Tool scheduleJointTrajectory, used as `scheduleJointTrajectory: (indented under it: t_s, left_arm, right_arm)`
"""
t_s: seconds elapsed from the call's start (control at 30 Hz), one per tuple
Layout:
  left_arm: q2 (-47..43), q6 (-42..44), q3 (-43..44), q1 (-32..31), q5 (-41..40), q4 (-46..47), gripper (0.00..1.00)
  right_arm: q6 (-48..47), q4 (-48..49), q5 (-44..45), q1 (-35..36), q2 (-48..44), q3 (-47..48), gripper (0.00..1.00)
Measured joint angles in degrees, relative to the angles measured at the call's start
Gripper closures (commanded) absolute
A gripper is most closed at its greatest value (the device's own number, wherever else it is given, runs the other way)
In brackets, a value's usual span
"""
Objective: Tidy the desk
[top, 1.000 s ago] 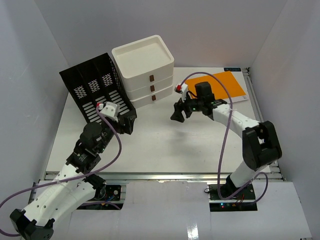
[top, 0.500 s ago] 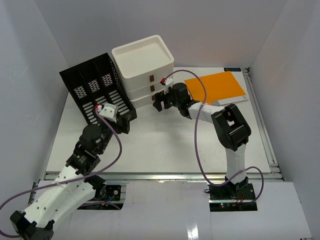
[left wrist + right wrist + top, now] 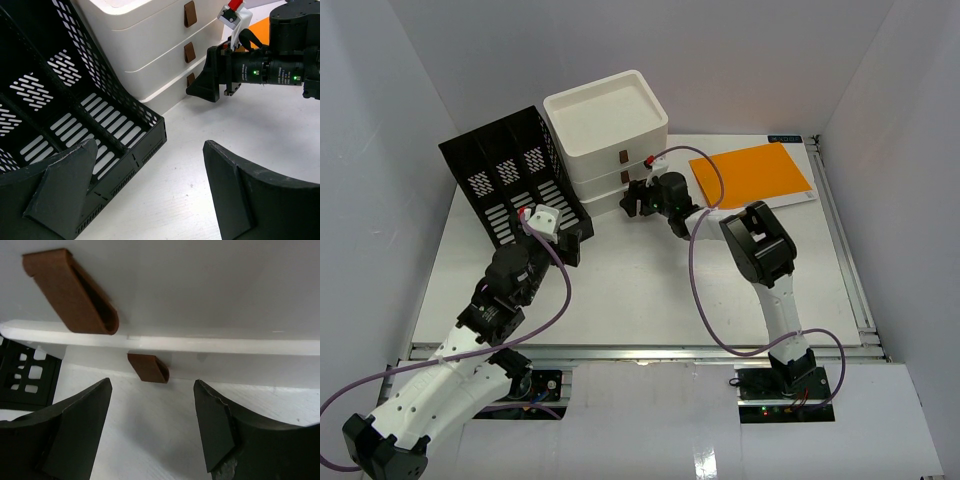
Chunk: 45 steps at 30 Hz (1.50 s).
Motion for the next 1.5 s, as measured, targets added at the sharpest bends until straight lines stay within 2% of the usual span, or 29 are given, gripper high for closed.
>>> scheduleJointTrajectory:
  t_s: [0.33, 0.67, 0.83, 1.07, 1.37, 1.4, 1.43, 1.5]
  left_arm:
    - [0.10, 0.62, 0.00, 0.00, -0.03, -0.01, 0.02]
    - [0.10, 0.80, -0.06, 0.00, -0.28, -0.01, 0.02]
    - [0.10, 0.80, -0.09, 0.00, -0.31, -0.01, 0.02]
    - [0.06, 0.80, -0.09, 0.00, -0.19, -0.01, 0.02]
    - [-0.58, 0.72, -0.09, 0.02, 1.14, -0.02, 0.02]
    - [-0.68, 0.67, -0.09, 0.02, 1.34, -0.02, 0.02]
    - [-0.77, 0.61, -0.09, 0.02, 1.58, -0.01, 0.02]
    - [-0.90, 0.50, -0.09, 0.02, 2.22, -0.02, 0.02]
  right_arm:
    - [-0.52, 0.38, 5.50, 1.43, 0.62, 2.32, 0.53]
    - [-0.60, 1.01, 5.66, 1.73, 1.59, 3.15, 0.84]
    - [-1.04, 1.04, 5.91, 1.71, 1.59, 3.03, 0.91]
    - [-1.99, 4.14, 5.24, 1.62, -1.24, -2.71, 0.92]
    - [-2.90, 6.15, 2.93, 1.36, -17.26, -22.86, 0.92]
    - [-2.94, 6.31, 2.58, 1.30, -18.97, -24.88, 0.89]
    - [-2.97, 6.43, 2.15, 1.28, -20.45, -26.67, 0.80]
    - [-3.23, 6.32, 0.89, 1.24, -22.66, -29.46, 0.57]
